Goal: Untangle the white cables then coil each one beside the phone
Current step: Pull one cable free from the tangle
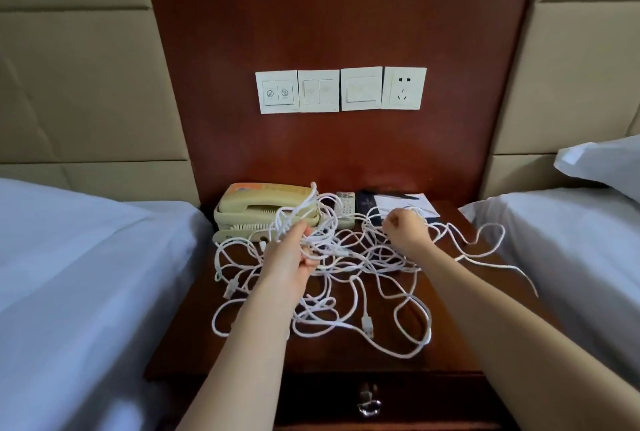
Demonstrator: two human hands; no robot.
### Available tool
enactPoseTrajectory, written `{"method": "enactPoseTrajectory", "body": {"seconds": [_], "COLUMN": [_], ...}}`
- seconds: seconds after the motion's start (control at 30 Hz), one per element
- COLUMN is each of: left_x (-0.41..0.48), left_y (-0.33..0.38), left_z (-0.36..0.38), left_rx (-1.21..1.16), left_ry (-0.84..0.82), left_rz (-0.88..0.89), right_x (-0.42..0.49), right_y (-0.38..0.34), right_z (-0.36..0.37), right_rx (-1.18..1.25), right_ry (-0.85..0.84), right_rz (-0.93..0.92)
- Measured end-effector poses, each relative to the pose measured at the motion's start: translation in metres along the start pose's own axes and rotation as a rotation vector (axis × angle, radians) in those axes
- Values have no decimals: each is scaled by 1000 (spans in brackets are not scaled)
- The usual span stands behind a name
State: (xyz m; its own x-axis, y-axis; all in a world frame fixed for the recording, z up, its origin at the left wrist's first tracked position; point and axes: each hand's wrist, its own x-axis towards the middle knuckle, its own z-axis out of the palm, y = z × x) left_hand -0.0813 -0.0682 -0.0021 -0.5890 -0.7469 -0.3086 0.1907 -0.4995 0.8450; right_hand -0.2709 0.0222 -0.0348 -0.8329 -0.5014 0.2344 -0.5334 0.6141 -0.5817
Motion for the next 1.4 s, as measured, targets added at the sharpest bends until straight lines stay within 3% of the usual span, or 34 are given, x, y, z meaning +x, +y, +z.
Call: {"method": "enactPoseTrajectory", "body": {"seconds": [0.23,0.33,0.43,0.5,0.63,0.8,0.93,1.1,1.33,1.4], "left_x": [10,9,4,-5,-28,-55,-82,-100,-92,-89], "left_y": [-1,-7,-13,-15,-14,-19,-23,-18,-16,-12], "left_z": [5,12,18,21,33,37,36,35,9,4], "left_rx": [25,210,456,583,723,701,737,580,478,476], "left_ry": [35,2,-53,-132,-264,-334,-489,-684,-638,-653], "left_rz": [81,164,271,296,310,390,428,367,299,263], "right_x": [16,4,-22,-47,-94,-130,-146,-150,-134,-128], "right_y": [-1,-14,-17,-11,3,13,-2,-14,-14,-14], "right_z": [1,-18,-45,-65,-94,-94,-87,-86,-95,-103], "right_rx": [-66,-210,-234,-105,230,286,382,585,995,922], "right_ry": [-102,-148,-137,-102,-47,53,87,-133,-354,-356], "right_rz": [-34,-35,-155,-225,-197,-217,-300,-338,-217,-216]}}
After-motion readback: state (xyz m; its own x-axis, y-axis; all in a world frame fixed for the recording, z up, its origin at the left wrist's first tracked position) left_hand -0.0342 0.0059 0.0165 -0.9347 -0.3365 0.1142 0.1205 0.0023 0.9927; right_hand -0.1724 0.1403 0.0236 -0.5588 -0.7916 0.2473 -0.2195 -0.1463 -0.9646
